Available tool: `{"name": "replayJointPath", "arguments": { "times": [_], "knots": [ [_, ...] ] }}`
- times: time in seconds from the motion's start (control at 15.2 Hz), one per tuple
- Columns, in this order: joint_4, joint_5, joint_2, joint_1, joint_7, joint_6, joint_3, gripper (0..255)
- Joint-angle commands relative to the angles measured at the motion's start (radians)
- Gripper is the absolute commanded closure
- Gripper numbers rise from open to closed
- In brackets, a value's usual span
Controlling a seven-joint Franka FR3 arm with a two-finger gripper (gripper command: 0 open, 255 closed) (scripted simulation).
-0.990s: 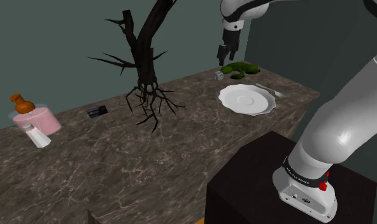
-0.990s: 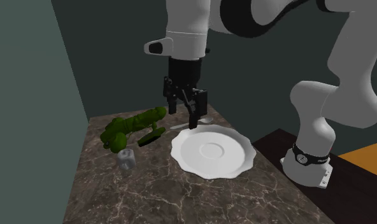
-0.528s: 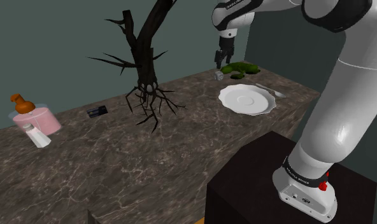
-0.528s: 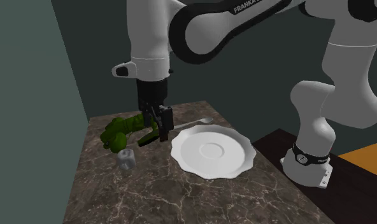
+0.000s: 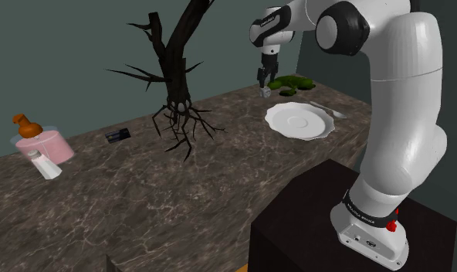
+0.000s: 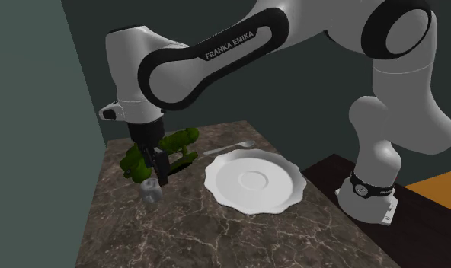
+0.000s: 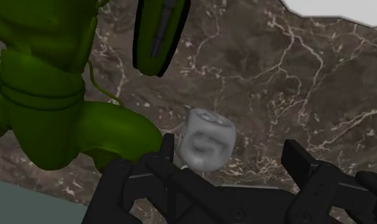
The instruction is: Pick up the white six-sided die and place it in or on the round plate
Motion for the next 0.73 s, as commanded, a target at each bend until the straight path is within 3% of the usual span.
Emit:
{"name": "replayJointPath", "arguments": {
  "times": [0.0, 0.66],
  "knots": [
    [0.06, 0.014, 0.056, -0.022, -0.017, -0.016, 0.003, 0],
    [0.006, 0.028, 0.088, -0.023, -0.026, 0.069, 0.012, 0]
  ]
}}
